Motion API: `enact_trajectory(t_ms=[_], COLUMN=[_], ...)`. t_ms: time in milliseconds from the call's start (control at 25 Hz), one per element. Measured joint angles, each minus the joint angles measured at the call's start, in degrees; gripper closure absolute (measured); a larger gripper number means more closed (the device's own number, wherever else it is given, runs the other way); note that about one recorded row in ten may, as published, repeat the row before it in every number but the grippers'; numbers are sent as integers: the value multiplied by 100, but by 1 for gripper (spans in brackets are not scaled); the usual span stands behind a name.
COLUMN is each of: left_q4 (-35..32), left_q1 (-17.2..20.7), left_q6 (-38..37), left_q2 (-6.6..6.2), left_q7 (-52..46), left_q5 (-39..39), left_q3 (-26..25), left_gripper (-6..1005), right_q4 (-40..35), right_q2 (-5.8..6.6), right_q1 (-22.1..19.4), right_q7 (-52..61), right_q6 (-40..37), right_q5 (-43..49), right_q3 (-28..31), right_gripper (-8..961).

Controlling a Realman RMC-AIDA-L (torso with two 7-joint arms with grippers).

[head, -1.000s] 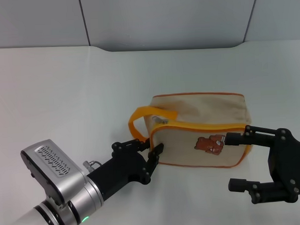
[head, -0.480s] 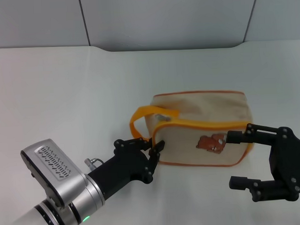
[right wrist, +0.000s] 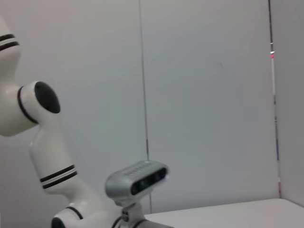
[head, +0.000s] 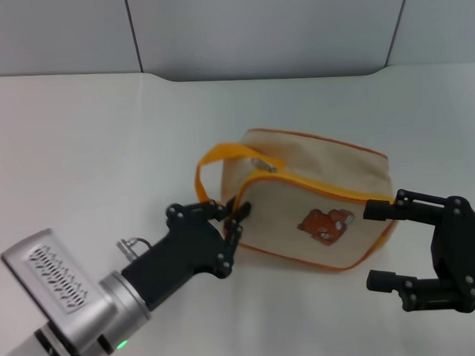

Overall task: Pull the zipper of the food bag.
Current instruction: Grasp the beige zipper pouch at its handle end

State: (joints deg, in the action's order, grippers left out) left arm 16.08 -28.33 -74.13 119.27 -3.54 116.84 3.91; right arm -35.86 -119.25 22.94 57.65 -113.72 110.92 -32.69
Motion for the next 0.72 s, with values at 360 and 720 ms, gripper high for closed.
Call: enact_trajectory(t_ms=[360, 720], left_q4=[-816, -1295], left_q1=[8, -171], left_q6=[-1228, -1678], left_q2=[-15, -18], left_q7=[862, 1117], left_q5=[-14, -24], left_q3=[-47, -135], left_gripper=[930, 931], right_q4=[723, 3523], right_q2=[-14, -48], right_q1=[-39, -93], right_q7=[-930, -5518], right_q6=[41, 1314], right_q5=[-17, -24], right_q3=[1327, 3717], right_gripper=[150, 150])
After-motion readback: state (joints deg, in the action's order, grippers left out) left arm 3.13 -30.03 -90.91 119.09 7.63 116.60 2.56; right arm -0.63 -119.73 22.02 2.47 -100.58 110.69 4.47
